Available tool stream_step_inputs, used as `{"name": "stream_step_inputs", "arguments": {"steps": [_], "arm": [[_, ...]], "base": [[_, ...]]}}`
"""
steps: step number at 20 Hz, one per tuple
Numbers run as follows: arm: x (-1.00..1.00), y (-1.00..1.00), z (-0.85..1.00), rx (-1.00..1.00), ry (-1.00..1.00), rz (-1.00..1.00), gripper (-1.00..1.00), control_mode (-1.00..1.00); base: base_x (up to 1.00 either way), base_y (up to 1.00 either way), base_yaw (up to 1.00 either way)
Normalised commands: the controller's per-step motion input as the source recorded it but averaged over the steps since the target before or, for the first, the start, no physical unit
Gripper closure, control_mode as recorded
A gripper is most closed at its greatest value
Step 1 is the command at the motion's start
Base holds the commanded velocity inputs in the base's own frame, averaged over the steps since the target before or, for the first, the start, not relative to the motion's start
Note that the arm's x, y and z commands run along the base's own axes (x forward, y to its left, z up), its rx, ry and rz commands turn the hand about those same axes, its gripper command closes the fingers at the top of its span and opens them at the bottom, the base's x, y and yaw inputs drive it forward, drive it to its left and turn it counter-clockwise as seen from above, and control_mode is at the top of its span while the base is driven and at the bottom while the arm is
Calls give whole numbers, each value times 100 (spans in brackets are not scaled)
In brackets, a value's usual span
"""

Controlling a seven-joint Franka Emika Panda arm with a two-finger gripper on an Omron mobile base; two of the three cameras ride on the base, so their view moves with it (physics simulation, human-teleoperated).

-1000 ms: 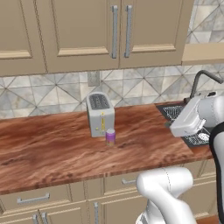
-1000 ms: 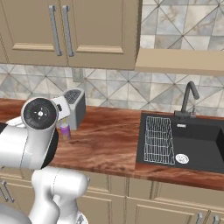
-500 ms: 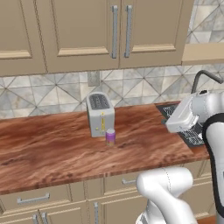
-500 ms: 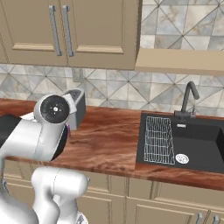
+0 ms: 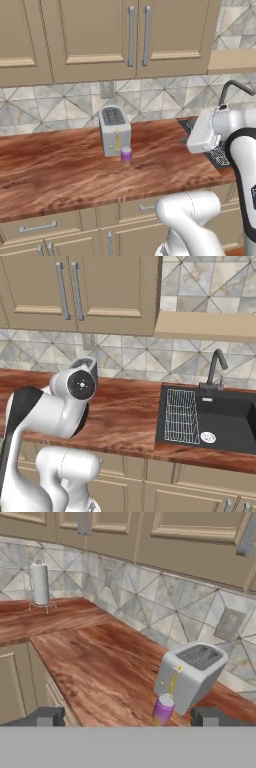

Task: Four empty soda cans are scattered around the kitchen. Gather all the cans and cluster them next to the stove for recycling.

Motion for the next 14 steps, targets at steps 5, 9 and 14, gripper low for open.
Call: {"name": "stream_step_inputs", "arguments": {"steps": [5, 9, 14], "arm": [[2, 10, -31, 0, -18, 6, -100, -100], [13, 11, -11, 0, -2, 0, -100, -100], [18, 5, -10, 0, 0, 0, -100, -100]], "base": [[0, 0, 0], [0, 0, 0], [0, 0, 0]]}}
